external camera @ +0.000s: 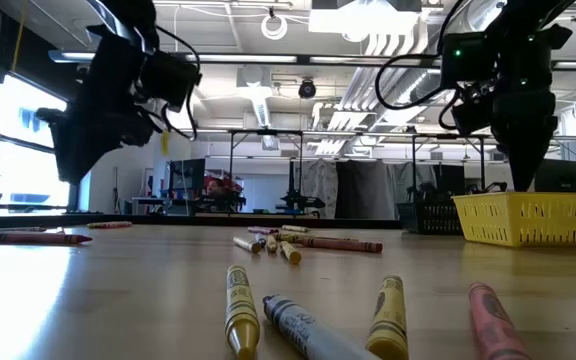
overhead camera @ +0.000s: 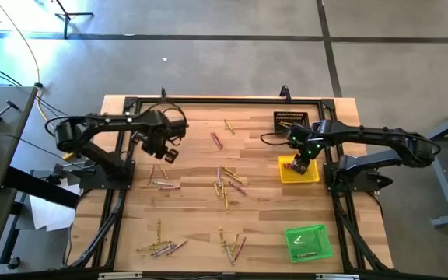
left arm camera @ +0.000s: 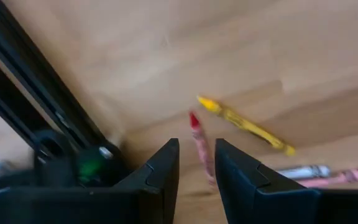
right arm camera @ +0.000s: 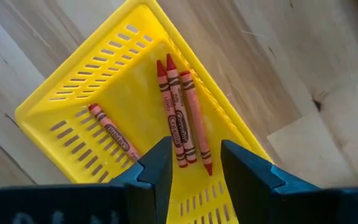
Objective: Sort crayons
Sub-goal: Put the yellow crayon into the black bin
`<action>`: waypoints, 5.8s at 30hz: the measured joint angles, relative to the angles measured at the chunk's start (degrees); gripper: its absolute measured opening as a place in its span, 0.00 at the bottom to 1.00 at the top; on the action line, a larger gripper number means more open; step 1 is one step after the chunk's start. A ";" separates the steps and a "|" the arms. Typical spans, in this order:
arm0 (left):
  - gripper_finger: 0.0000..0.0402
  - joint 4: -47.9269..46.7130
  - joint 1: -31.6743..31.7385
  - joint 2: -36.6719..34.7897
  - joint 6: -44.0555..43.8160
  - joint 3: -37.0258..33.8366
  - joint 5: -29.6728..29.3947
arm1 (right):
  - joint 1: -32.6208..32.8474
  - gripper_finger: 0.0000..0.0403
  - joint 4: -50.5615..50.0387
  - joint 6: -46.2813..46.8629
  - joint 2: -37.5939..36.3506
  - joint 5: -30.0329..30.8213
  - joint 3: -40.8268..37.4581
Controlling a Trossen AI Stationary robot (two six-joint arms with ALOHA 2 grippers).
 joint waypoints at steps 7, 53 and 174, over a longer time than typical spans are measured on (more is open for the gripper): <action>0.22 7.59 -6.87 -4.66 -18.12 -4.16 2.25 | -3.43 0.31 1.52 -4.16 0.00 -0.16 0.00; 0.02 32.02 -17.91 -5.13 -48.52 -19.62 1.12 | -8.93 0.31 1.35 -7.10 0.02 -4.50 0.27; 0.23 77.10 0.91 7.22 11.57 17.50 2.82 | -33.11 0.03 12.23 -14.46 16.50 -1.81 16.98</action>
